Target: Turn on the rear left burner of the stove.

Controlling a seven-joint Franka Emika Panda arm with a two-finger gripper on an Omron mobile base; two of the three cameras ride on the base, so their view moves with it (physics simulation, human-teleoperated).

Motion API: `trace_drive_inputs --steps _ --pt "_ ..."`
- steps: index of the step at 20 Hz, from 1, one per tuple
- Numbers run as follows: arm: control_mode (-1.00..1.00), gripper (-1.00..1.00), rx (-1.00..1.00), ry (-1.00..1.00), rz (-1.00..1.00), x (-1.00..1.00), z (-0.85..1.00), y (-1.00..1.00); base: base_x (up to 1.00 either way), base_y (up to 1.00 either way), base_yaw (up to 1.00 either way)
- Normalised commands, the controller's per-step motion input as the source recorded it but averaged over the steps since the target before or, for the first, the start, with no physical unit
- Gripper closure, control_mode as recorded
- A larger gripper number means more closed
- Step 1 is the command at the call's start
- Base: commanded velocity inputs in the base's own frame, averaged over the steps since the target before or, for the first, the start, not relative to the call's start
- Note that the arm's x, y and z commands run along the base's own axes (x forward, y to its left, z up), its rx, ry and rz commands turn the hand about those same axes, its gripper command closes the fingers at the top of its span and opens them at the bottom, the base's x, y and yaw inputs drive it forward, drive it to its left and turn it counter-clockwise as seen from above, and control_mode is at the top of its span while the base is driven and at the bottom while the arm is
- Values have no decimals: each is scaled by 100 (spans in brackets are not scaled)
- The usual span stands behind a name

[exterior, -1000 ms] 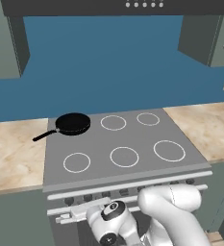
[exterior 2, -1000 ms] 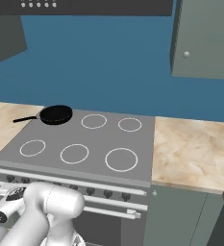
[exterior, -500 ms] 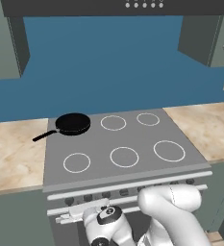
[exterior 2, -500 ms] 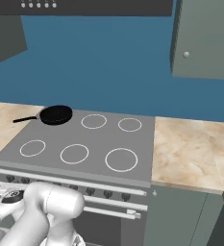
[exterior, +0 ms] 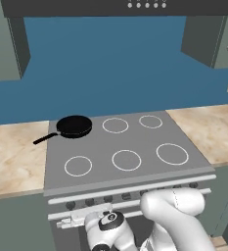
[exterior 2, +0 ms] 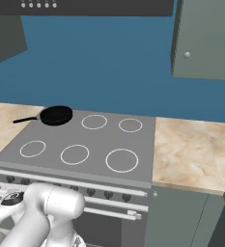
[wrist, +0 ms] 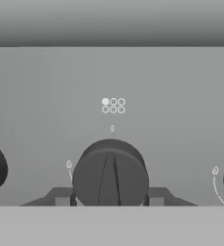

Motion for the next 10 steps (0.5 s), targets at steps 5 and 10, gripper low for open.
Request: trace_drive_inputs --steps 5,10 --pt "-100 100 -5 -1 3 -13 8 16 0 0 0" --pt "-100 100 -24 5 -2 0 4 66 0 0 0"
